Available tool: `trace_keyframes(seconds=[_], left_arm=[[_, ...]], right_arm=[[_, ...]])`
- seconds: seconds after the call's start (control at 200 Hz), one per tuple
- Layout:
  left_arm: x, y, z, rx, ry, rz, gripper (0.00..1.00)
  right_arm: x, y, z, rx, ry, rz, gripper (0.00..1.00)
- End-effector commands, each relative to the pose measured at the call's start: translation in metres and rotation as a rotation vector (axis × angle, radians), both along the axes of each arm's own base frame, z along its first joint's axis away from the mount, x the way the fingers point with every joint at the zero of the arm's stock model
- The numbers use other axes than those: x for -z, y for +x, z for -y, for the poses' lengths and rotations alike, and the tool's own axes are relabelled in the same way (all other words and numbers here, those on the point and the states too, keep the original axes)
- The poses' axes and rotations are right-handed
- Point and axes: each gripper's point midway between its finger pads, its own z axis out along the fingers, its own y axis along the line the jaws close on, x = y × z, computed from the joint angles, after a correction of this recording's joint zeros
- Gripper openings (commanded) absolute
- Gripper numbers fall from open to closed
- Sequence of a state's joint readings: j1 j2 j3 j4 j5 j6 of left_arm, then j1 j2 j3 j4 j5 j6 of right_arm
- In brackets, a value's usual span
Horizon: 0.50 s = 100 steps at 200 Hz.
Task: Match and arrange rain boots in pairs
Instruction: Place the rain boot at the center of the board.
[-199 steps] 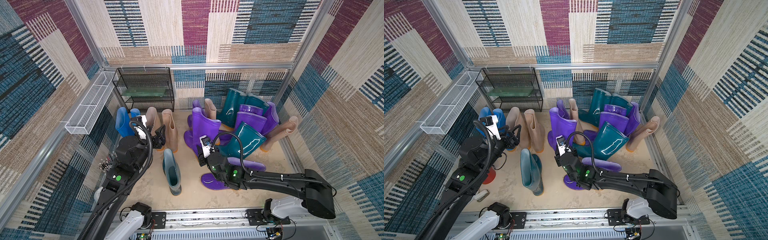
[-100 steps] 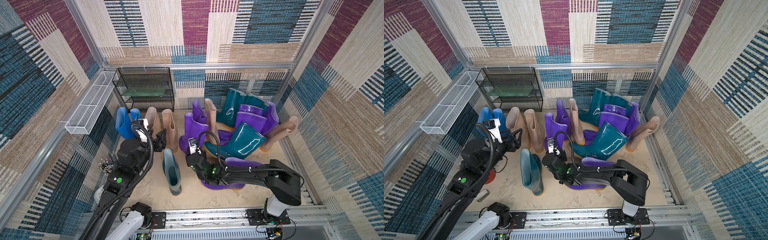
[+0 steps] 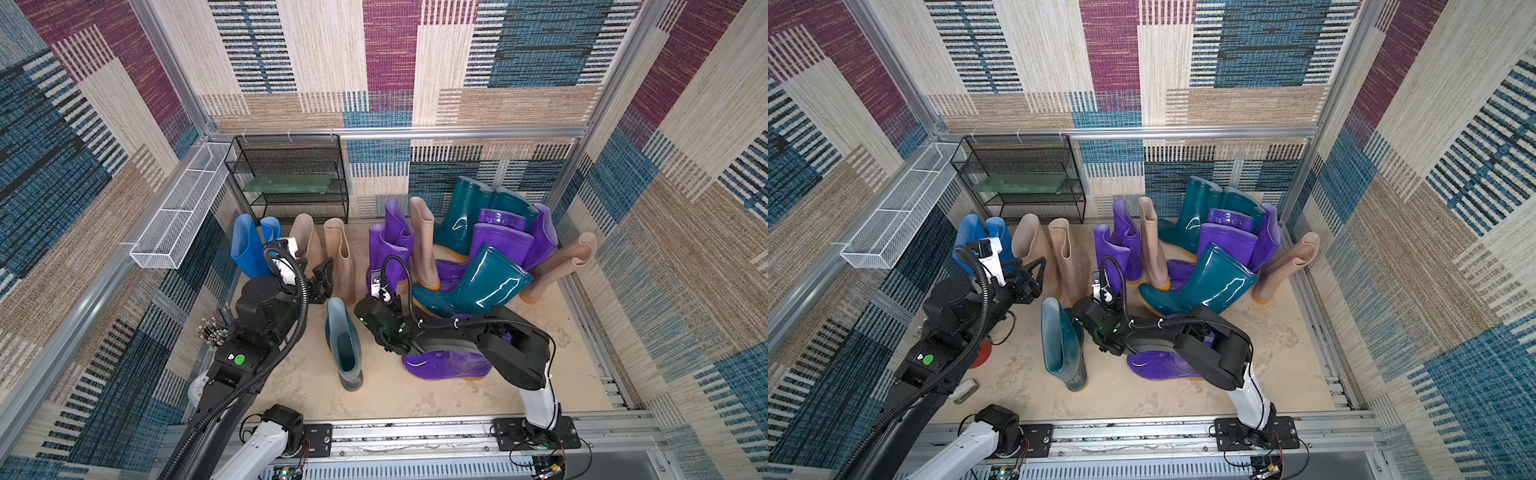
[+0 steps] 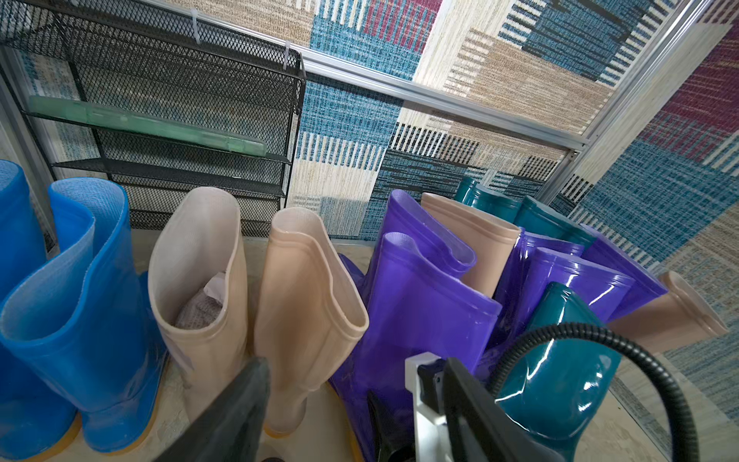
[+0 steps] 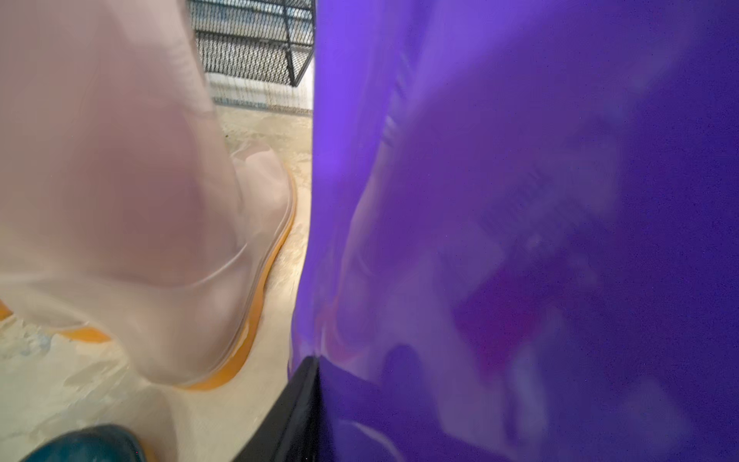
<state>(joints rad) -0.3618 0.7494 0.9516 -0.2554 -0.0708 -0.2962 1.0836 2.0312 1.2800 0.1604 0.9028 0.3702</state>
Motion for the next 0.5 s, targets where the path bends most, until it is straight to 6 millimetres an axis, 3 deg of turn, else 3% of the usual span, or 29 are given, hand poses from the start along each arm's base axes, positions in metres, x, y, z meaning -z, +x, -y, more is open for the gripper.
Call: trace_keyframes(seconds=[0.0,0.155,0.306,0.496], left_arm=[[-0.001,-0.001,0.001,0.009,0.006,0.003,0.71],[-0.002,-0.002,0.002,0.015,-0.003,0.004,0.71],[-0.004,-0.004,0.001,0.015,-0.011,0.007,0.71],[-0.008,-0.004,0.006,0.040,-0.023,0.010,0.71]], right_arm=[[0.012,-0.002,-0.005,-0.004,0.026,-0.027,0.29],[0.022,-0.002,-0.006,-0.012,0.027,-0.050,0.24],[0.013,-0.014,-0.011,-0.029,0.027,-0.043,0.00],[0.011,-0.047,-0.004,-0.019,0.030,-0.063,0.00]])
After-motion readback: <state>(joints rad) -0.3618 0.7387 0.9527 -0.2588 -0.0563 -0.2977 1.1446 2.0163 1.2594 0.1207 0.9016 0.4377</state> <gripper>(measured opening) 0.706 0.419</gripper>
